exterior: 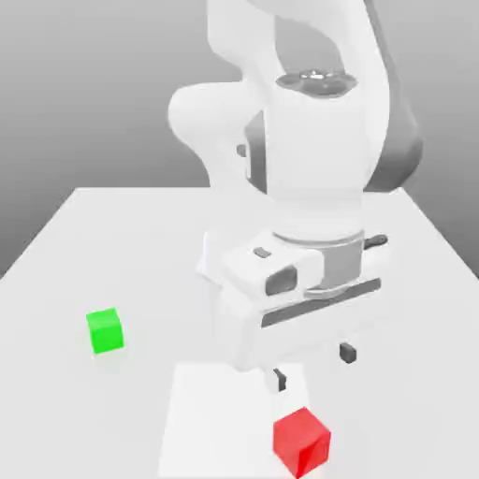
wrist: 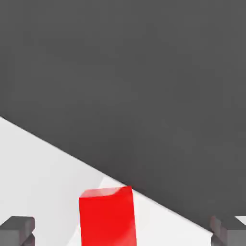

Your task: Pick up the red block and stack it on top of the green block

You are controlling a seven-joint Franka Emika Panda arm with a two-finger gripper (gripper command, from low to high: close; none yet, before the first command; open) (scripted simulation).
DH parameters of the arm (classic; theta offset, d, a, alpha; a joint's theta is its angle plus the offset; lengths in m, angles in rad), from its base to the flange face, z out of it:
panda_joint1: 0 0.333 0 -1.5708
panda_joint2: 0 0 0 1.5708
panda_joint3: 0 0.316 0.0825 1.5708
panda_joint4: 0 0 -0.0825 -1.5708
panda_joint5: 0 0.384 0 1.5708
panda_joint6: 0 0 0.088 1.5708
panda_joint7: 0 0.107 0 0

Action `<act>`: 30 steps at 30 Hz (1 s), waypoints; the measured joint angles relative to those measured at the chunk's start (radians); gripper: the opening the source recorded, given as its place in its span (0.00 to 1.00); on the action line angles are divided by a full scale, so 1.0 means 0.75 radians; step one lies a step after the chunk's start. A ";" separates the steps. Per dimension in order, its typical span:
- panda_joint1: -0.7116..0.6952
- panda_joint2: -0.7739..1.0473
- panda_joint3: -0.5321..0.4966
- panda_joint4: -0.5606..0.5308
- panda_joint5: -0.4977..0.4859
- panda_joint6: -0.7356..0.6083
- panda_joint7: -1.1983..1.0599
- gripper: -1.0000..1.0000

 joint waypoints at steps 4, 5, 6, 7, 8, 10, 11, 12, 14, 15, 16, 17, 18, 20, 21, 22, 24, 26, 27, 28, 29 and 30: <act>0.001 0.192 0.007 0.012 -0.005 0.139 -0.020 0.50; -0.003 0.240 0.011 0.019 -0.001 0.179 -0.024 0.50; -0.006 0.279 0.015 0.025 0.002 0.212 -0.026 0.00; -0.006 0.279 0.015 0.025 0.002 0.212 -0.026 0.00; -0.006 0.279 0.015 0.025 0.002 0.211 -0.026 0.00; -0.007 0.279 0.015 0.025 0.001 0.211 -0.025 0.00; -0.007 0.279 0.015 0.025 0.001 0.210 -0.025 0.00; -0.009 0.298 0.018 0.028 0.002 0.226 -0.026 0.00; -0.006 0.252 0.014 0.020 -0.004 0.188 -0.022 0.00; -0.003 0.212 0.010 0.014 -0.008 0.155 -0.020 0.00; -0.002 0.168 0.009 0.007 -0.012 0.117 -0.016 0.00; 0.000 0.122 0.006 0.000 -0.016 0.078 -0.014 0.00; -0.006 0.076 -0.002 -0.012 -0.022 0.044 -0.019 0.00; -0.068 -0.008 -0.062 -0.069 -0.056 0.019 -0.090 0.00; -0.103 -0.049 -0.099 -0.102 -0.077 0.012 -0.133 0.00; -0.150 -0.090 -0.136 -0.136 -0.099 0.007 -0.176 0.00; -0.275 -0.170 -0.205 -0.206 -0.148 -0.002 -0.263 0.00; -0.417 -0.249 -0.252 -0.277 -0.196 -0.008 -0.351 0.00; -0.456 -0.288 -0.272 -0.313 -0.218 -0.011 -0.397 0.00; -0.490 -0.327 -0.296 -0.348 -0.241 -0.013 -0.443 0.00; -0.519 -0.365 -0.325 -0.384 -0.263 -0.015 -0.488 0.00; -0.552 -0.403 -0.358 -0.420 -0.287 -0.017 -0.532 0.00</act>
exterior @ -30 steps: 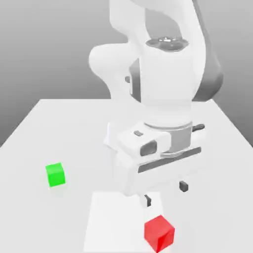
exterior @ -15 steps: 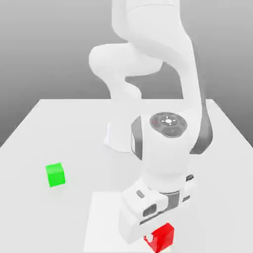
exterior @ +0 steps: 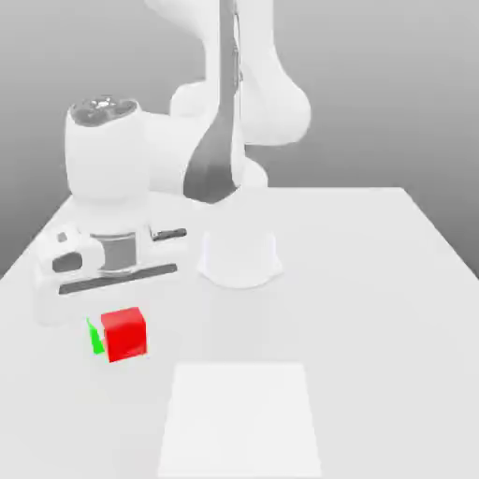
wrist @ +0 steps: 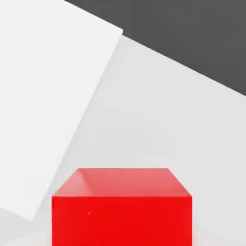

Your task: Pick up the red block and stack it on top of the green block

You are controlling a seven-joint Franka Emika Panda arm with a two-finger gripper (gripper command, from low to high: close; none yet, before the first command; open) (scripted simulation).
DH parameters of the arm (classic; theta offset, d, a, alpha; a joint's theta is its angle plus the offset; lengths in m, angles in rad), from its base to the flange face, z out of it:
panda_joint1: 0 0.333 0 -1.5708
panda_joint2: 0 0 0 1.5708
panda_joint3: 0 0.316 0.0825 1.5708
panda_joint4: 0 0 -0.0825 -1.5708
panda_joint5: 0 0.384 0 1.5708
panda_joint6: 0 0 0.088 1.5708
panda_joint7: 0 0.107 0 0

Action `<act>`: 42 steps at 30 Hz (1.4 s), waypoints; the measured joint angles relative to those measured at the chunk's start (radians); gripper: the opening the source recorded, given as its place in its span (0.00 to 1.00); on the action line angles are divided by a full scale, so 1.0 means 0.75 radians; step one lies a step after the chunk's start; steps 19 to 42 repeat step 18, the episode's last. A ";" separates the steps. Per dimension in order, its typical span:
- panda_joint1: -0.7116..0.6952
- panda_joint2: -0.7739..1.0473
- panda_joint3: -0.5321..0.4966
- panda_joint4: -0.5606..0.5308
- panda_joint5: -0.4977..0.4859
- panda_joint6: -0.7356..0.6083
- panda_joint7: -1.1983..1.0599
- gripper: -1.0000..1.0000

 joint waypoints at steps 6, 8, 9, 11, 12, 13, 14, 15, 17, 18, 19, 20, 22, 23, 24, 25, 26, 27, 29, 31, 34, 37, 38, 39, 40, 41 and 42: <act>-0.202 -0.192 -0.202 -0.199 -0.112 0.009 -0.255 0.00; -0.150 -0.147 -0.255 -0.212 -0.028 0.056 -0.335 0.00; -0.117 -0.115 -0.277 -0.213 0.025 0.084 -0.375 0.00; -0.048 -0.047 -0.319 -0.213 0.132 0.142 -0.450 0.00; -0.020 -0.012 -0.331 -0.212 0.187 0.171 -0.489 0.00; 0.003 0.023 -0.341 -0.211 0.239 0.201 -0.525 0.00; 0.021 0.058 -0.346 -0.210 0.287 0.231 -0.558 0.00; 0.034 0.091 -0.348 -0.209 0.326 0.262 -0.585 0.00; 0.042 0.151 -0.346 -0.209 0.368 0.327 -0.614 0.00; 0.049 0.178 -0.347 -0.210 0.358 0.361 -0.607 0.00; 0.049 0.178 -0.347 -0.210 0.358 0.361 -0.607 0.00; 0.049 0.178 -0.347 -0.210 0.358 0.361 -0.607 0.00; 0.049 0.178 -0.347 -0.210 0.358 0.361 -0.607 0.00; 0.049 0.178 -0.347 -0.210 0.358 0.361 -0.607 0.00; 0.049 0.178 -0.347 -0.210 0.358 0.361 -0.607 0.00; 0.049 0.178 -0.347 -0.210 0.358 0.361 -0.607 0.00; 0.049 0.178 -0.347 -0.210 0.358 0.361 -0.607 0.00; 0.049 0.178 -0.347 -0.210 0.358 0.361 -0.607 0.00; 0.049 0.178 -0.347 -0.210 0.358 0.361 -0.607 0.00; 0.049 0.178 -0.347 -0.210 0.358 0.361 -0.607 0.00; 0.049 0.178 -0.347 -0.210 0.358 0.361 -0.607 0.00; 0.049 0.178 -0.347 -0.210 0.358 0.361 -0.607 0.00; 0.049 0.178 -0.347 -0.210 0.358 0.361 -0.607 0.00; 0.049 0.178 -0.347 -0.210 0.358 0.361 -0.607 0.00; 0.049 0.178 -0.347 -0.210 0.358 0.361 -0.607 0.00; 0.049 0.178 -0.347 -0.210 0.358 0.361 -0.607 0.00; 0.049 0.178 -0.347 -0.210 0.358 0.361 -0.607 0.00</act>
